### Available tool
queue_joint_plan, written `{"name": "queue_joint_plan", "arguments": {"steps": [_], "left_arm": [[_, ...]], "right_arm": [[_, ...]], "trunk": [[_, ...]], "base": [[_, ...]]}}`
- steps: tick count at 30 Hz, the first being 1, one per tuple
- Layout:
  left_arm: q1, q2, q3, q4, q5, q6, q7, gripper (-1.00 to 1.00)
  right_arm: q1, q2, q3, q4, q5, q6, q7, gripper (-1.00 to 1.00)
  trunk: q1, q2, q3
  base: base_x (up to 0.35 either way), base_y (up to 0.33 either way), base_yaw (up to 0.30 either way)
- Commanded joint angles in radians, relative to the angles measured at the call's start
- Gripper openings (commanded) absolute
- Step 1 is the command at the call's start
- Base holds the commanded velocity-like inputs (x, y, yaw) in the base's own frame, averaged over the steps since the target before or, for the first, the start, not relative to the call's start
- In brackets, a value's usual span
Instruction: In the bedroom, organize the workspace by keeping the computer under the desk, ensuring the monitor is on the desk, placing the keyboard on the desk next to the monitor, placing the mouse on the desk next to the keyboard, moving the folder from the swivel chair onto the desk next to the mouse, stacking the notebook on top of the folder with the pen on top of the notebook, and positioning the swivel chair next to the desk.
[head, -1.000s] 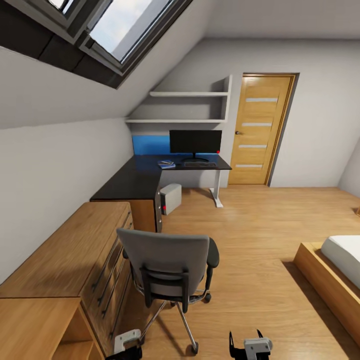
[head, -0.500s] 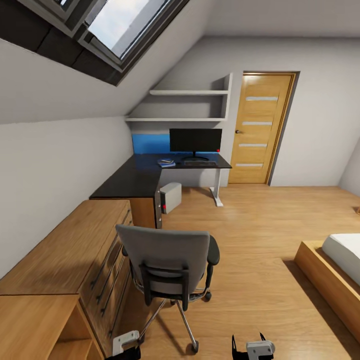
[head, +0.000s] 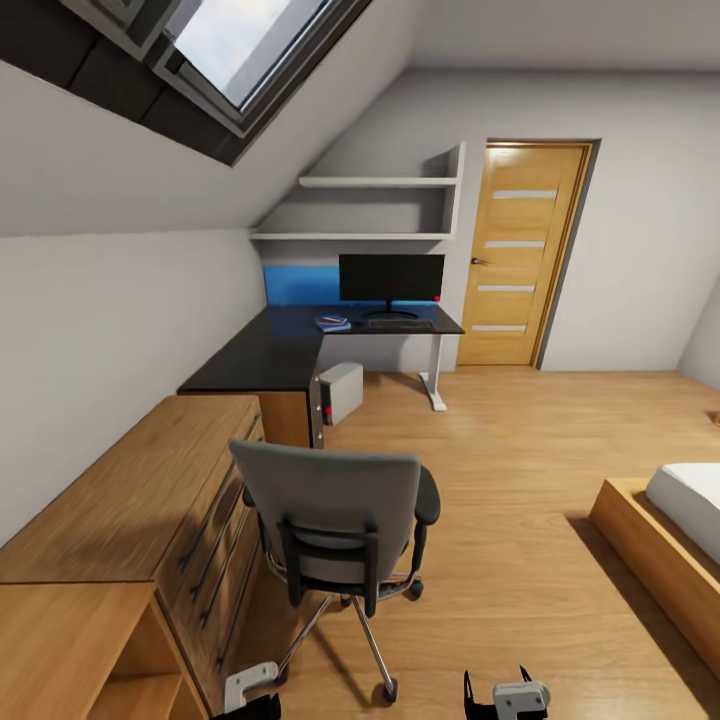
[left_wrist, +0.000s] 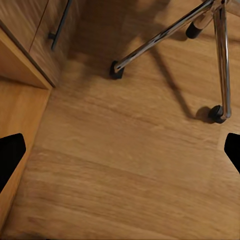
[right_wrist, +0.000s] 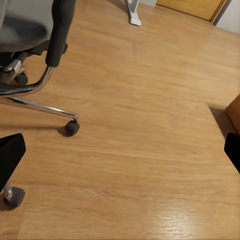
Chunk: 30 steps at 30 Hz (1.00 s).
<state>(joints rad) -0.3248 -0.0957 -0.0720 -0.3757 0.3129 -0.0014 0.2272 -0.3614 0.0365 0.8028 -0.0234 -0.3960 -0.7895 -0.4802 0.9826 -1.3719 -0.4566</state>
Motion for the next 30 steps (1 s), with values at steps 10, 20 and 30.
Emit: {"name": "queue_joint_plan", "arguments": {"steps": [10, 20, 30], "left_arm": [[0.0, 0.0, -0.009, 0.009, 0.008, 0.0, 0.007, 1.0], [0.0, 0.001, -0.009, 0.009, 0.008, 0.0, 0.007, 1.0], [0.0, -0.001, -0.009, 0.009, 0.005, -0.002, 0.008, 1.0]], "right_arm": [[-0.001, 0.005, 0.012, 0.0, -0.004, -0.002, -0.005, 1.0], [-0.001, 0.005, 0.012, 0.0, -0.003, -0.002, -0.005, 1.0], [-0.001, 0.003, 0.012, 0.002, -0.003, -0.002, -0.005, 1.0]], "trunk": [[0.038, -0.071, -0.032], [0.077, -0.141, -0.065], [0.115, -0.211, -0.097]], "base": [[0.0, 0.0, 0.043], [0.0, 0.0, 0.149], [0.0, 0.0, 0.009]]}}
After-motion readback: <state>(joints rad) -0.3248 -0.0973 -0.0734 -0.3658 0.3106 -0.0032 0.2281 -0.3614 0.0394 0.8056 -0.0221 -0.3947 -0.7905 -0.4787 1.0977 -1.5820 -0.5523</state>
